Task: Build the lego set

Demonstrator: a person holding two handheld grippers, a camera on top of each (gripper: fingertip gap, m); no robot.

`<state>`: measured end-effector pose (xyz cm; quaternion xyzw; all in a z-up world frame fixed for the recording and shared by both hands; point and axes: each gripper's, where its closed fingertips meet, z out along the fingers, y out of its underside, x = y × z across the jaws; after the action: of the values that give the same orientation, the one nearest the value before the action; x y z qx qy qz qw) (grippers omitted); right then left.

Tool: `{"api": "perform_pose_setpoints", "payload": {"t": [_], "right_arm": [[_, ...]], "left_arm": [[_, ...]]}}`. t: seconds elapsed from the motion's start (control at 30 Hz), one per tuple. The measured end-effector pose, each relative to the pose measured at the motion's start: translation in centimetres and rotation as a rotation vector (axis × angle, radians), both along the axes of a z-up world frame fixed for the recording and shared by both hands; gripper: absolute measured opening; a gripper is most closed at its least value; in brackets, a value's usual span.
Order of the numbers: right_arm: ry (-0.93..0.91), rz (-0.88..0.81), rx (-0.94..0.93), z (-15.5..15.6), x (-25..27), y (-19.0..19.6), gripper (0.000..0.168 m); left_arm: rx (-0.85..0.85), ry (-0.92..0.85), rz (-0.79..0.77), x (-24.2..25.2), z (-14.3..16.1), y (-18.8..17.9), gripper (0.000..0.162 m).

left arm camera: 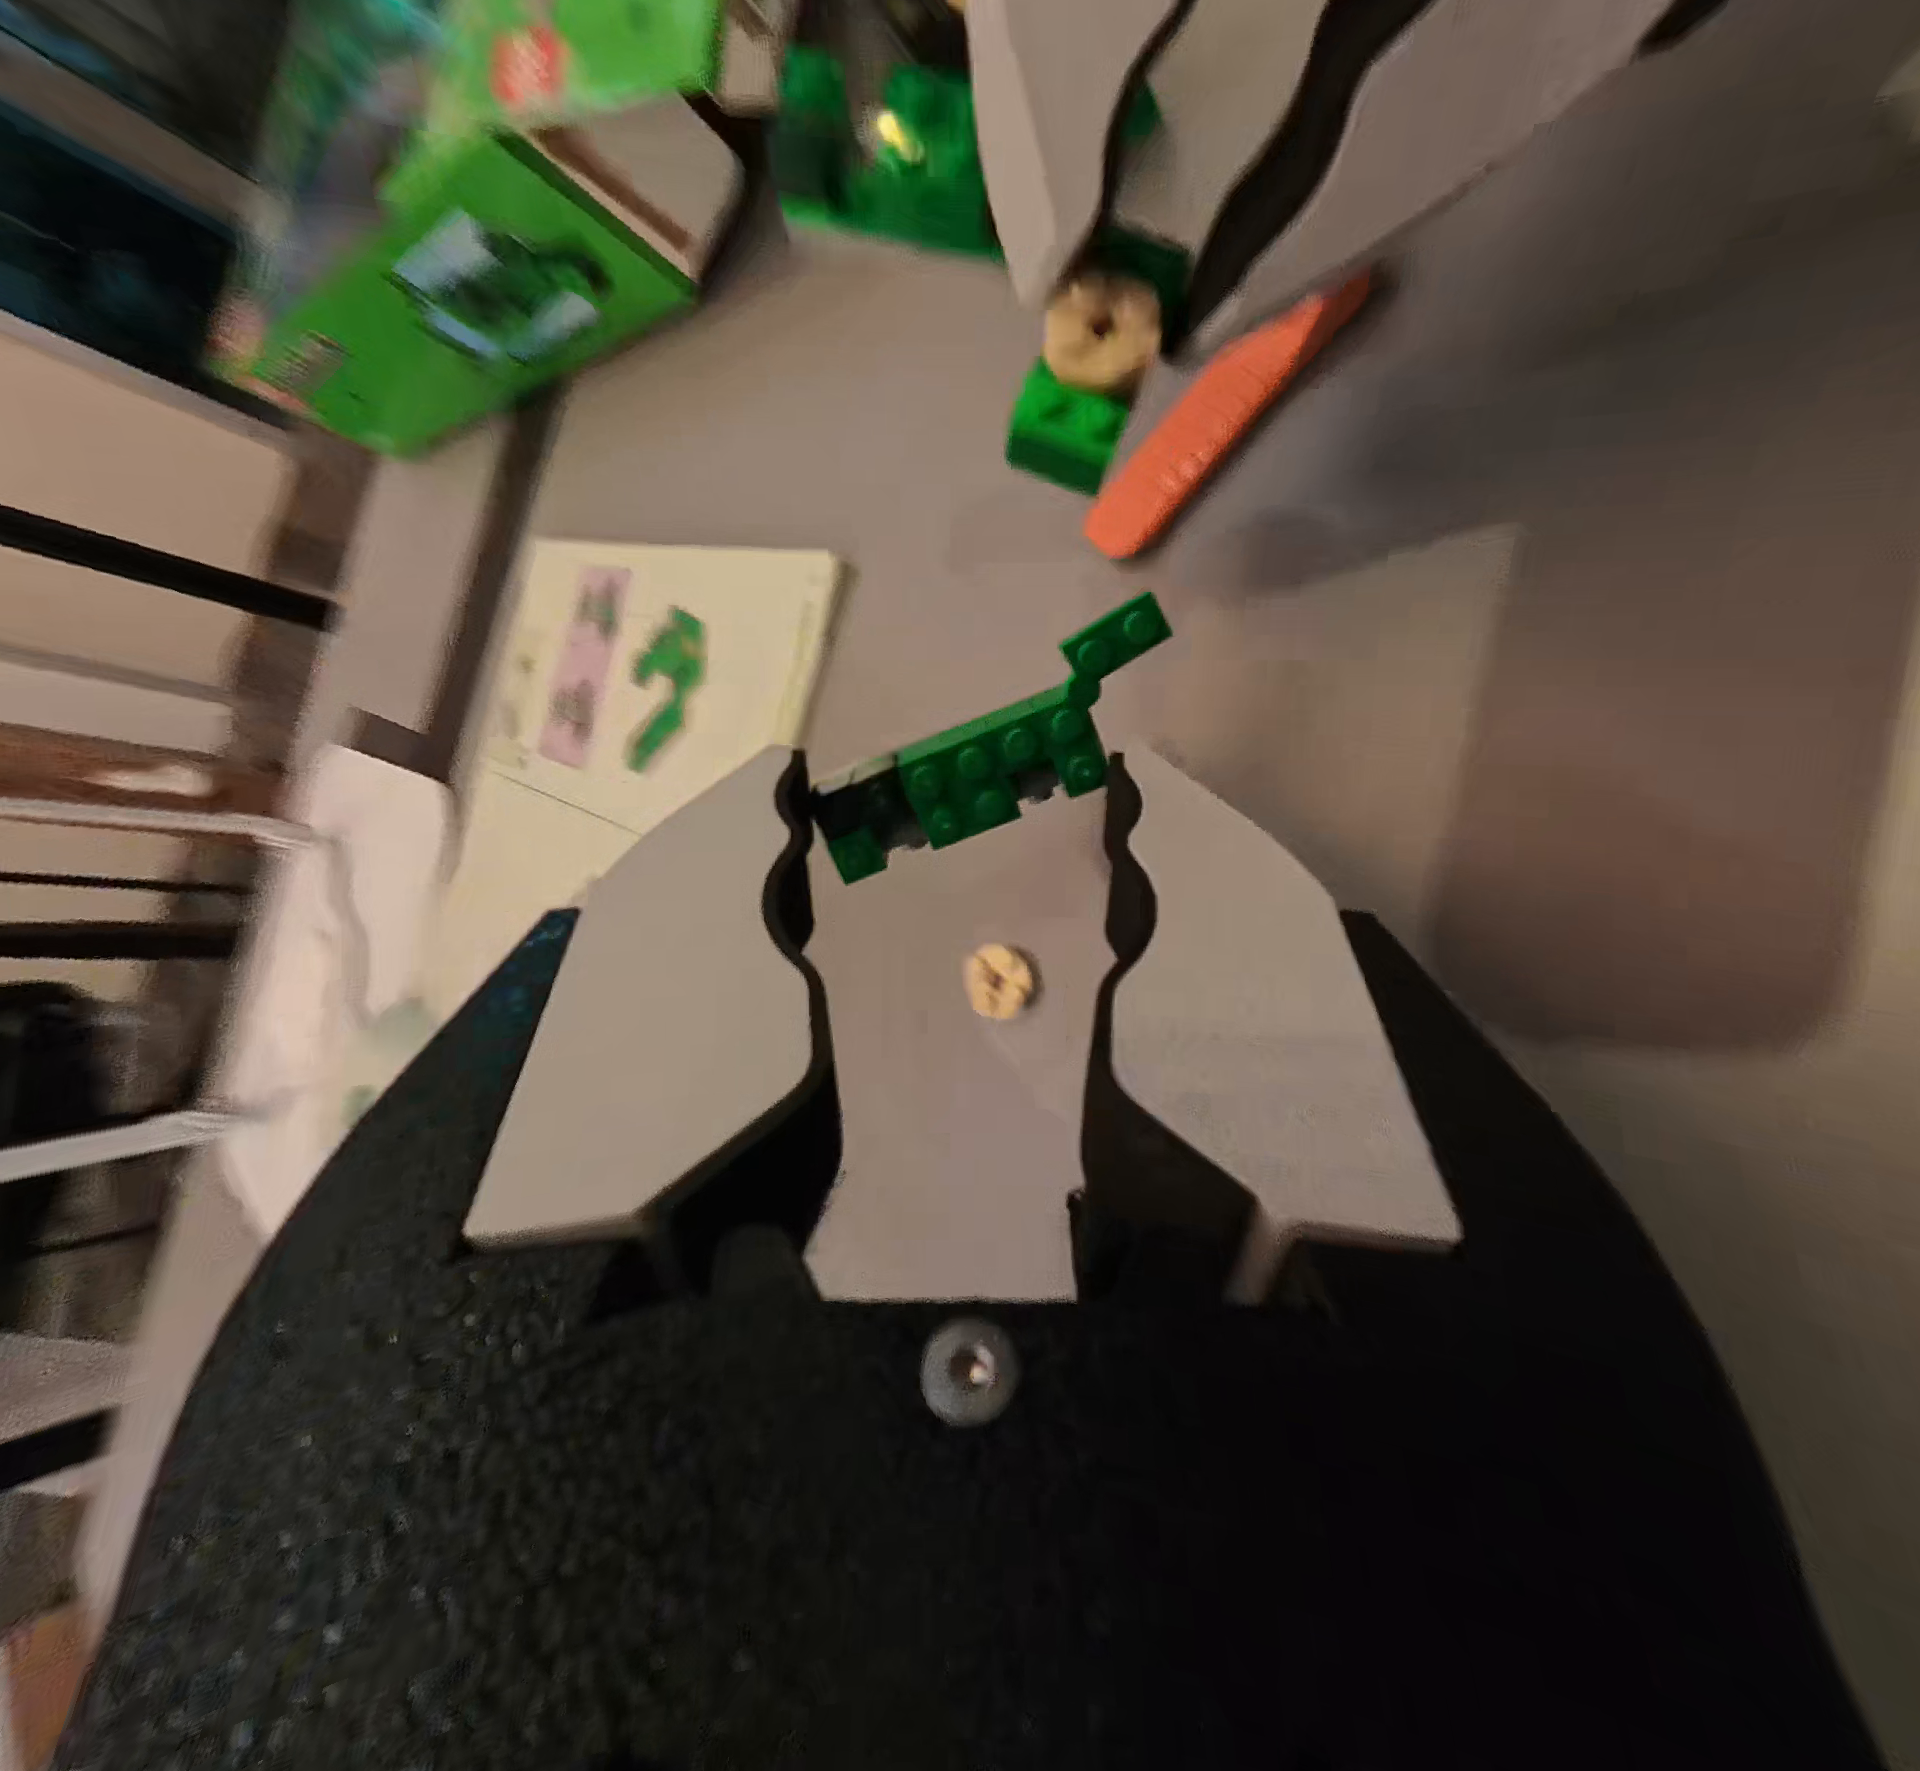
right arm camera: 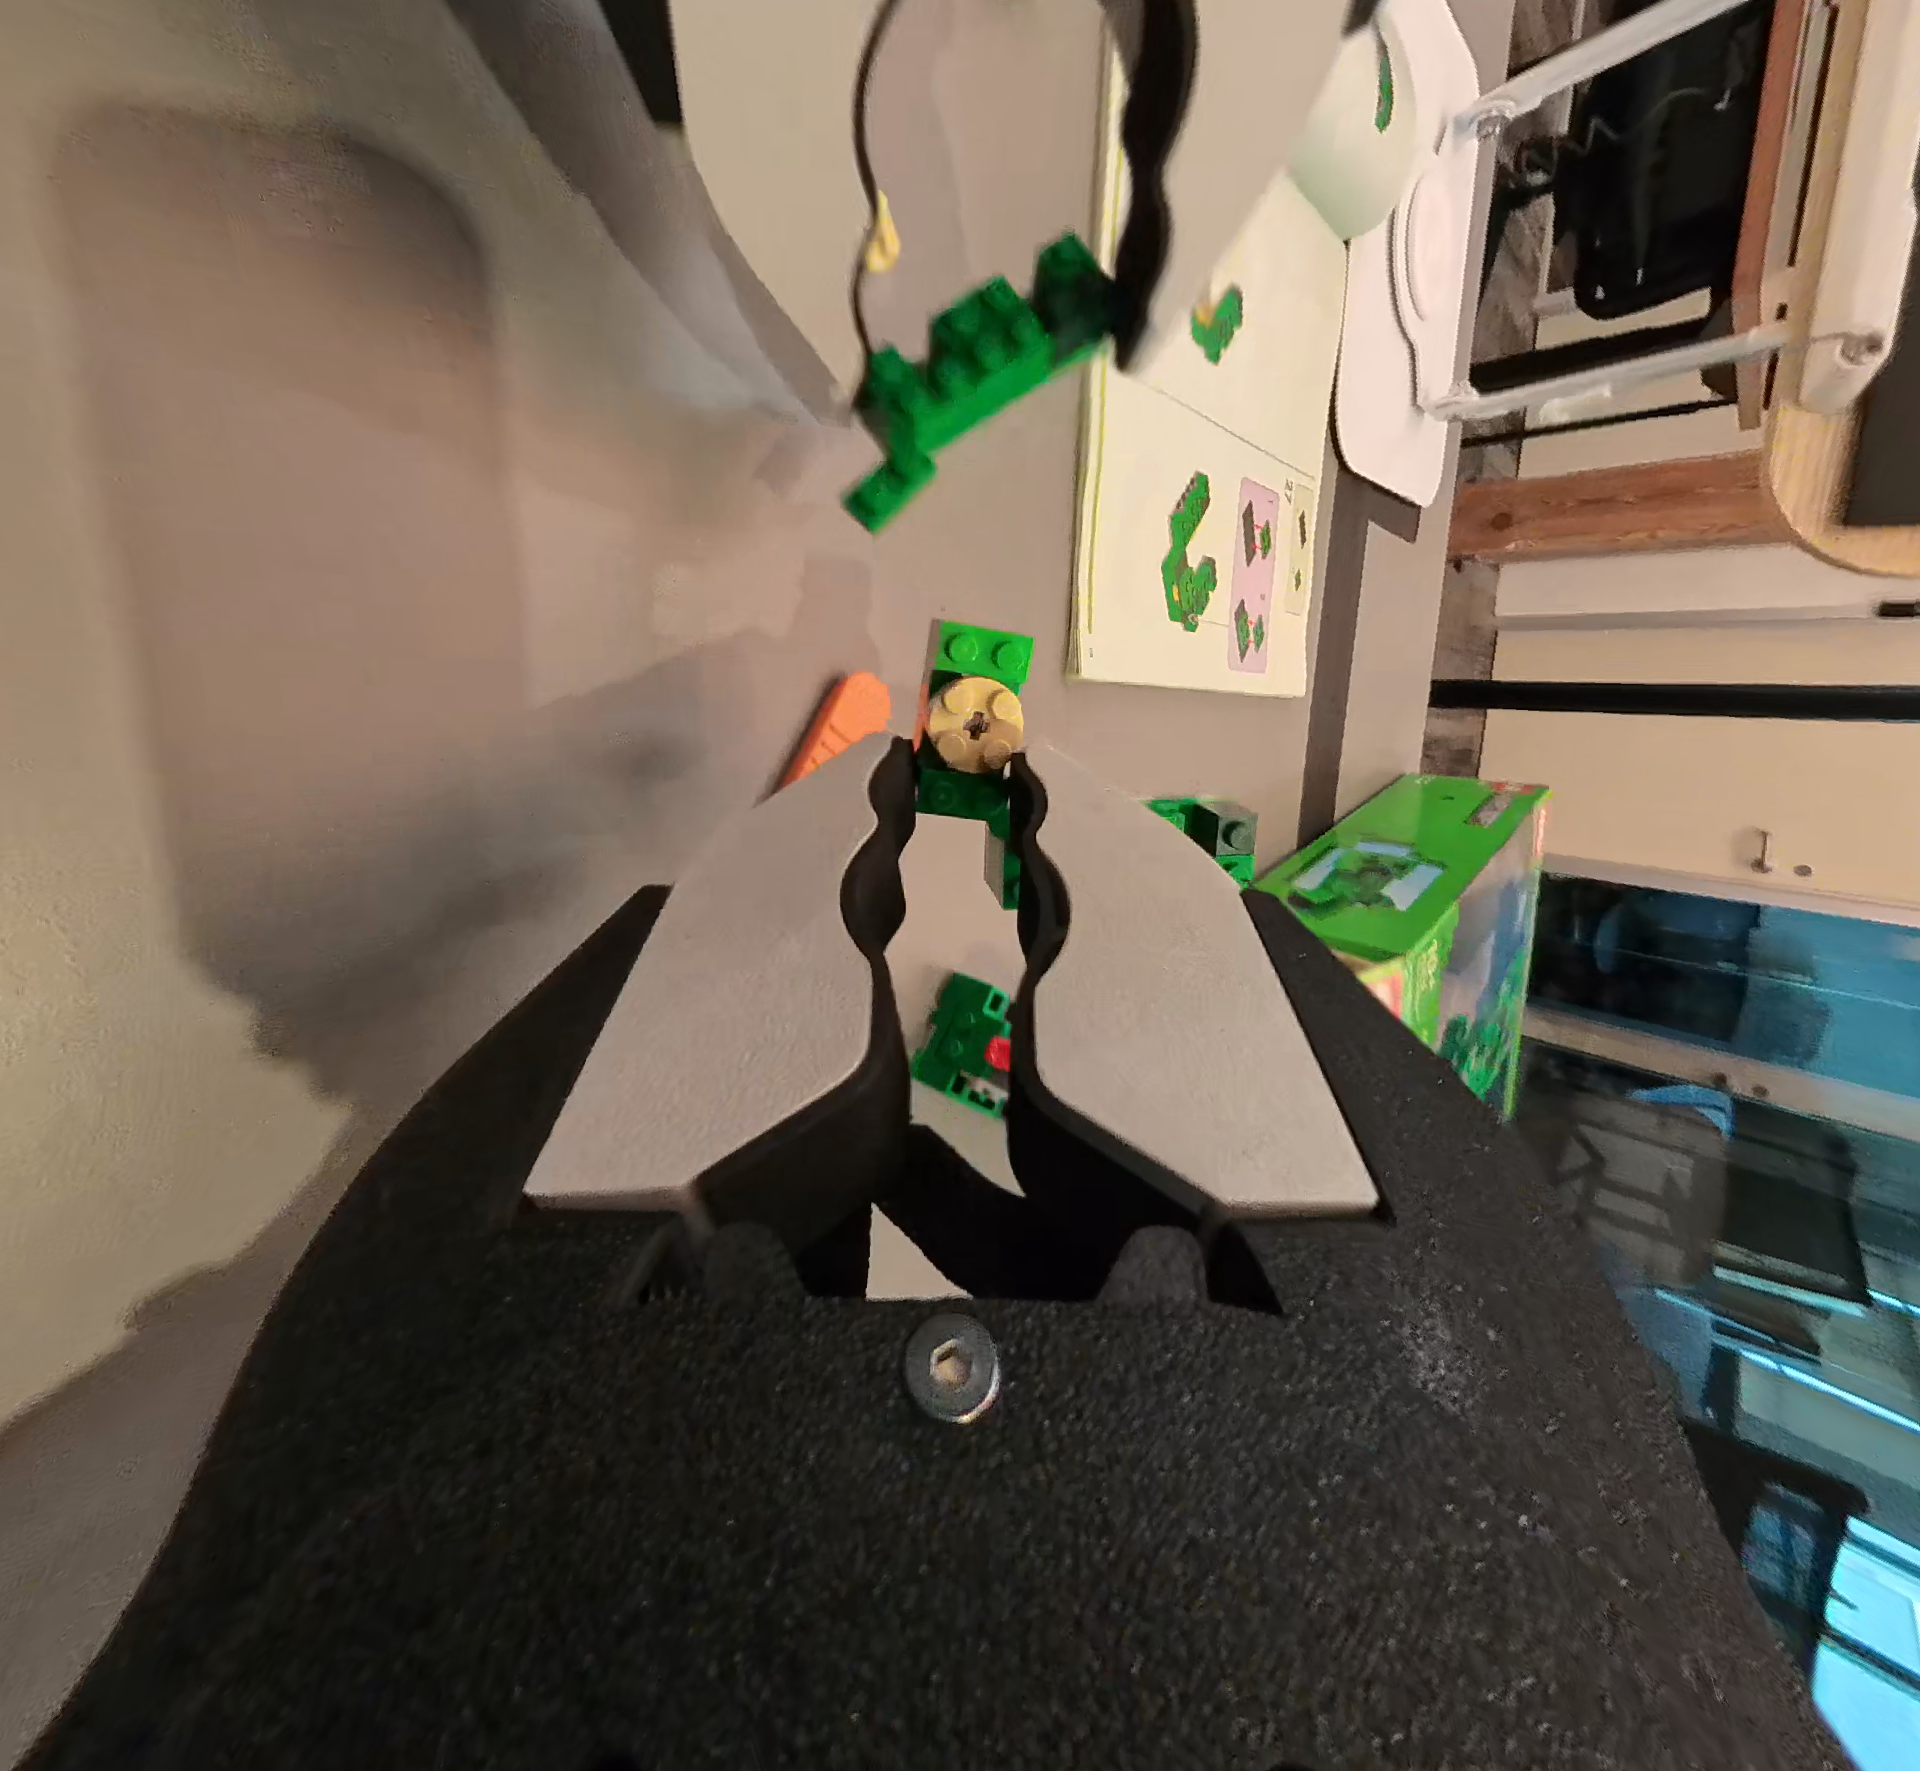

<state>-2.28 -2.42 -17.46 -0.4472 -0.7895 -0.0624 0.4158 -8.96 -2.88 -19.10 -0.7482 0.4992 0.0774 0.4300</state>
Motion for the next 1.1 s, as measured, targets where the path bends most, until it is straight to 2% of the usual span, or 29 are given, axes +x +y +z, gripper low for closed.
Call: {"api": "perform_pose_setpoints", "payload": {"t": [0.17, 0.37, 0.47, 0.57, 0.7, 0.8, 0.93, 1.03, 1.1], "right_arm": [[0.005, 0.015, -0.032, -0.2, 0.9, -1.2, 0.017], [-0.064, 0.083, -0.084, -1.9, 0.9, -4.6, 0.017], [-0.092, 0.105, -0.086, -2.5, 0.9, -5.5, 0.017], [-0.111, 0.121, -0.066, -2.6, 1.0, -6.1, 0.017], [-0.108, 0.141, -0.086, -2.8, 1.1, -7.1, 0.017], [-0.099, 0.163, -0.122, -3.1, 0.9, -8.1, 0.017], [-0.12, 0.165, -0.088, -3.2, 0.8, -8.6, 0.017], [-0.125, 0.181, -0.095, -3.4, 0.7, -9.4, 0.017], [-0.131, 0.185, -0.096, -3.5, 0.6, -9.7, 0.017]], "left_arm": [[-0.48, -0.111, 0.031, 0.1, -2.1, -3.7, 0.054], [-0.719, -0.057, 0.118, -0.4, -4.0, -6.5, 0.054], [-0.741, -0.048, 0.125, 0.0, -4.0, -7.0, 0.055], [-0.735, 0.023, 0.101, -0.2, -4.0, -7.7, 0.08], [-0.622, 0.147, -0.043, -1.5, -3.0, -7.9, 0.088], [-0.569, 0.193, -0.263, -1.1, -2.2, -8.8, 0.084], [-0.556, 0.173, -0.382, -1.1, -1.3, -9.5, 0.071], [-0.539, 0.136, -0.525, -0.4, -0.4, -10.3, 0.069], [-0.522, 0.182, -0.608, -0.2, -0.2, -10.5, 0.071]]}}
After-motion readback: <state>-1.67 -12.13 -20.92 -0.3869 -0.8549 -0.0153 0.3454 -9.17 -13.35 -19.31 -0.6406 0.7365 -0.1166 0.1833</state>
